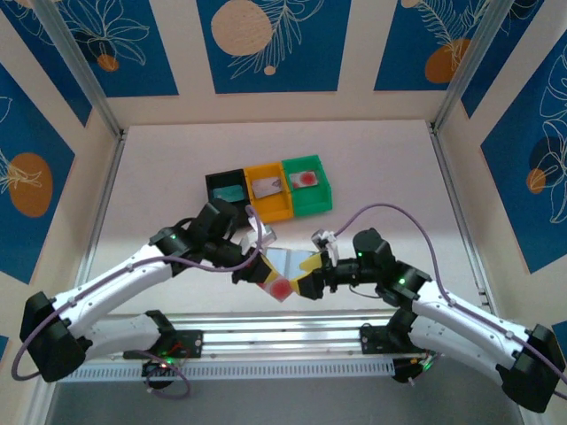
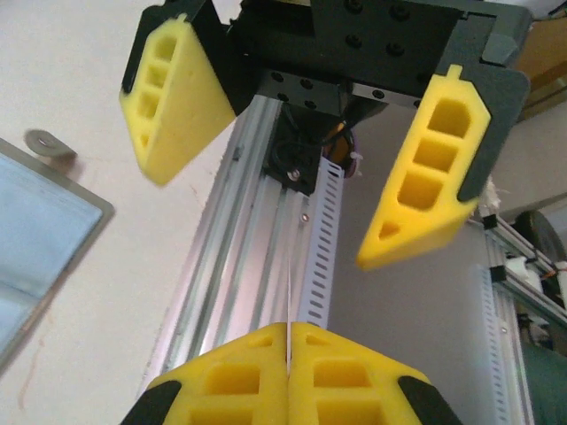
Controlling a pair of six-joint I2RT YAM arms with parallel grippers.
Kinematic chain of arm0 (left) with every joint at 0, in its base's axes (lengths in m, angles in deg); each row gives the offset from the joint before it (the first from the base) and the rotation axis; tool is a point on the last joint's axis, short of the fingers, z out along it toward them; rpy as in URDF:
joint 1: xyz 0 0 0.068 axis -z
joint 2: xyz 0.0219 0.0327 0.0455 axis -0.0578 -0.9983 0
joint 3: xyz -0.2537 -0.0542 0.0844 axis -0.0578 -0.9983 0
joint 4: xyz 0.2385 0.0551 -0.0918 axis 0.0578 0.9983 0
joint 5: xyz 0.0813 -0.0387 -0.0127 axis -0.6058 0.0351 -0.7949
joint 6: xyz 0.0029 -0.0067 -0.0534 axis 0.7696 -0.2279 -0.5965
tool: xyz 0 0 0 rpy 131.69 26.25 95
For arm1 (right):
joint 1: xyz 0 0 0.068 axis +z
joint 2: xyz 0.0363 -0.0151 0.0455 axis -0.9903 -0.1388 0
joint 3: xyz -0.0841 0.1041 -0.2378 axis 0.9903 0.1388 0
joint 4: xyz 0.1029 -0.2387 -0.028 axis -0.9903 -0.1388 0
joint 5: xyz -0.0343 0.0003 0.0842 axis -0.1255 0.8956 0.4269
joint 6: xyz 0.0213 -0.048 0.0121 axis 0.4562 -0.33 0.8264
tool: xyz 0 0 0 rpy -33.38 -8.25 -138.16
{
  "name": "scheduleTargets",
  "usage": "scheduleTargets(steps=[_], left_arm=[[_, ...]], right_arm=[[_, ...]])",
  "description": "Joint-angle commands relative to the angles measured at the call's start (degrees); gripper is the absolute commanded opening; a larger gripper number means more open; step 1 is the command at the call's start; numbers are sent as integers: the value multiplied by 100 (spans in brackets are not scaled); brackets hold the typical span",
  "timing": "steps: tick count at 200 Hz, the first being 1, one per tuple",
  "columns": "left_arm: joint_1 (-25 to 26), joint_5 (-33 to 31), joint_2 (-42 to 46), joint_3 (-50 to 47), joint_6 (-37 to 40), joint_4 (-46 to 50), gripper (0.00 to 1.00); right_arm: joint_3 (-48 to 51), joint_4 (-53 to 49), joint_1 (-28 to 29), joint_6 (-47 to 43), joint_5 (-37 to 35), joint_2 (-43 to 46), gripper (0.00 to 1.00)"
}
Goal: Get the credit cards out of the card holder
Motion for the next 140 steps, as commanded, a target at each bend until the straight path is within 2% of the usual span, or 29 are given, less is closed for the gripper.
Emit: scheduleTargets(steps=[1, 5, 29, 67, 79, 100, 140], left_arm=[[-87, -312, 293, -152, 140, -176, 0], [-85, -352, 335, -161, 128, -192, 0], [-100, -716, 512, -151, -141, -293, 0], [-83, -687, 456, -342, -1966, -1358, 0], [-10, -876, 522, -499, -2389, -1720, 0], [178, -1316, 671, -644, -2721, -1990, 0], [483, -1683, 768, -837, -3244, -2423, 0]], right_arm=[[281, -43, -53, 193, -649, 481, 98], [315, -41, -60, 228, -703, 576, 100], [549, 120, -80, 419, -906, 1054, 99], [1164, 990, -41, 1064, -885, 1418, 99], [1261, 1137, 1, 1145, -938, 1470, 99], [1430, 1541, 114, 1191, -966, 1510, 100], [1572, 2070, 324, 1225, -959, 1504, 96]])
